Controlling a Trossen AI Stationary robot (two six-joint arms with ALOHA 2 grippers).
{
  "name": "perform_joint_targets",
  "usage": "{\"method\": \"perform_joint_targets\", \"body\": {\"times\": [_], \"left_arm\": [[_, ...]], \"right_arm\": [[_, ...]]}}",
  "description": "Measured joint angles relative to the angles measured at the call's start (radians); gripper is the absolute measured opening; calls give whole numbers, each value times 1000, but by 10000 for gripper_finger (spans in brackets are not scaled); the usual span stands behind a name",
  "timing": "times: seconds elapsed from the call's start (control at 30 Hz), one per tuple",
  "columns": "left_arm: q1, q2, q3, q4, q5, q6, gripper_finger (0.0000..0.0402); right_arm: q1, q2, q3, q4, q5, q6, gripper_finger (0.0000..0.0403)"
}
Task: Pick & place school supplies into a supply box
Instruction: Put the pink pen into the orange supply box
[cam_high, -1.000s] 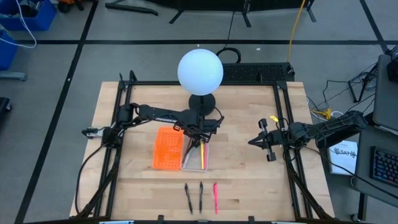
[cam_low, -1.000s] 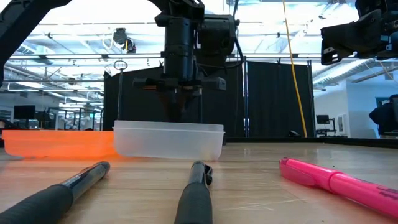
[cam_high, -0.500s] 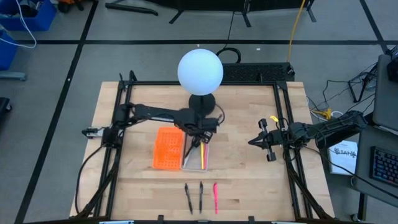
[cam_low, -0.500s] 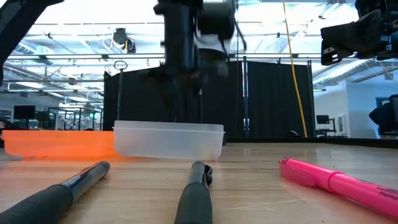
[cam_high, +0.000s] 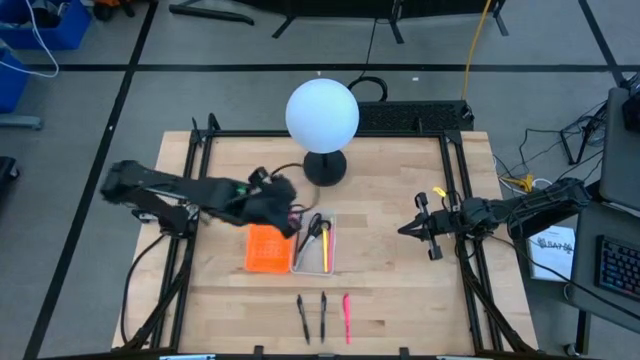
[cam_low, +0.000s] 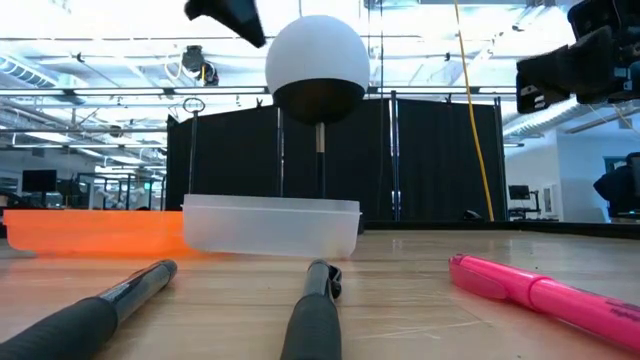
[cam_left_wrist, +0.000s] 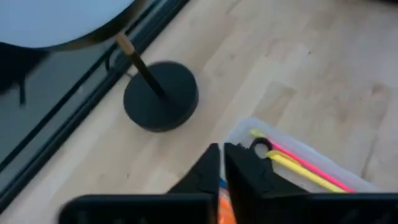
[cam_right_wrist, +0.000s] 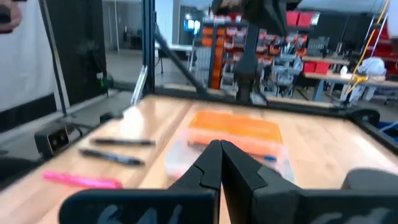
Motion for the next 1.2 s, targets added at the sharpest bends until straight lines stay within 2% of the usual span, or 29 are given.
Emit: {"method": "perform_joint_targets", "body": {"times": [0.07,0.13,0.2,0.27,0.33,0.43,0.63,0.73,0.8,1.03,1.2], "left_arm": [[3,-106,-165,180,24,108,8],[18,-204,-365,459,143,300,8],[41,-277,-561,770,311,484,5],[68,-331,-727,1047,453,598,4],[91,-374,-854,1229,498,634,4],[127,-451,-985,1245,505,608,3],[224,-725,-1208,1279,506,581,2],[274,-828,-1316,1449,609,548,2],[291,-868,-1370,1501,662,524,2],[302,-917,-1428,1489,658,496,2],[302,-915,-1428,1461,547,499,7]], "right_arm": [[0,0,0,-37,0,-18,0],[0,0,0,-68,1,-48,0],[0,0,0,-89,1,-61,0],[0,0,0,-91,1,-59,0],[0,0,0,-91,1,-57,0],[0,0,0,-91,1,-59,0],[0,0,0,-87,0,-80,0],[0,0,0,-78,2,-111,0],[0,0,0,-61,2,-135,0],[-1,1,0,-14,3,-210,0],[-1,33,0,-11,6,-122,0]]}}
